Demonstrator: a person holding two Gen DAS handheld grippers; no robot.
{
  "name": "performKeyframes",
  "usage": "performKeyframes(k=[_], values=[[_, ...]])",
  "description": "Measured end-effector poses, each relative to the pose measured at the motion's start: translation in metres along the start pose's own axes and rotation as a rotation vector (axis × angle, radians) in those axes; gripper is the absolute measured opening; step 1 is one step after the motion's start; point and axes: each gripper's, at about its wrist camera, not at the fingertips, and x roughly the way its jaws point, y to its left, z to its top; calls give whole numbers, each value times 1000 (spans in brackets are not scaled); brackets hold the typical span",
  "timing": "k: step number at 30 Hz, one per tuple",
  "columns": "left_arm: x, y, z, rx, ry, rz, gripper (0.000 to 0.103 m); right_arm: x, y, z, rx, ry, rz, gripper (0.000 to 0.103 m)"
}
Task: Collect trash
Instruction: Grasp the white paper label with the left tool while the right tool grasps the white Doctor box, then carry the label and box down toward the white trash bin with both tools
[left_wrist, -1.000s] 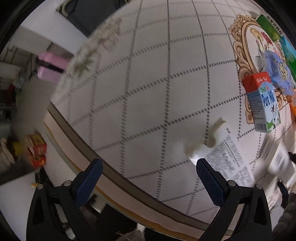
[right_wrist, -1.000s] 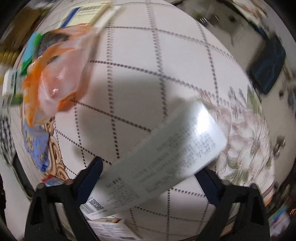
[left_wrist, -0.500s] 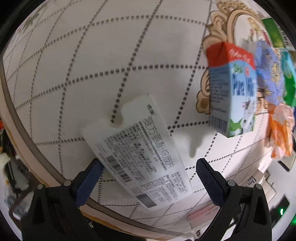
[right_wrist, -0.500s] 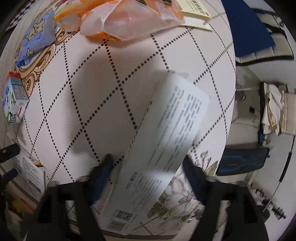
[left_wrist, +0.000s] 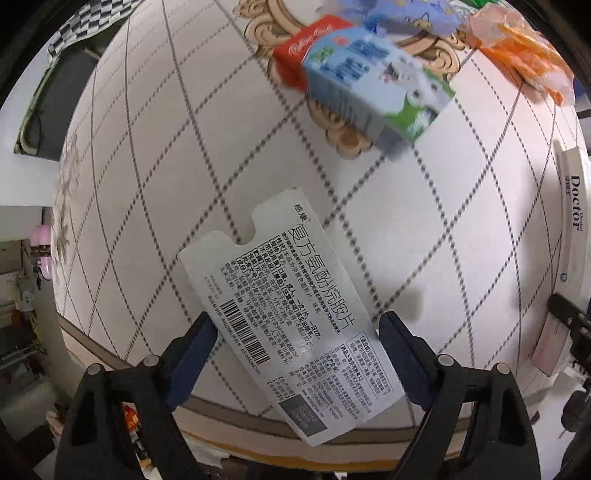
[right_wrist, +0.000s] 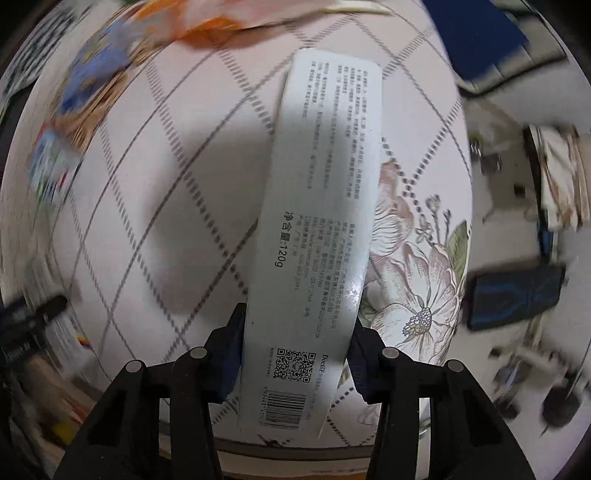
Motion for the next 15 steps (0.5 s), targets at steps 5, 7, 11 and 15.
performKeyframes(k=[5, 7, 11, 15], values=[[17, 51, -27, -344, 86, -173, 92, 5, 13, -31, -40, 10, -11, 51], [11, 61, -33, -431, 71, -192, 92, 10, 4, -27, 9, -11, -19, 56], [4, 70, -37, -472, 68, -177, 88, 8, 5, -15, 44, -71, -53, 56], [-22, 30, -15, -304, 11, -108, 76, 9, 6, 3, 31, -89, -57, 51]])
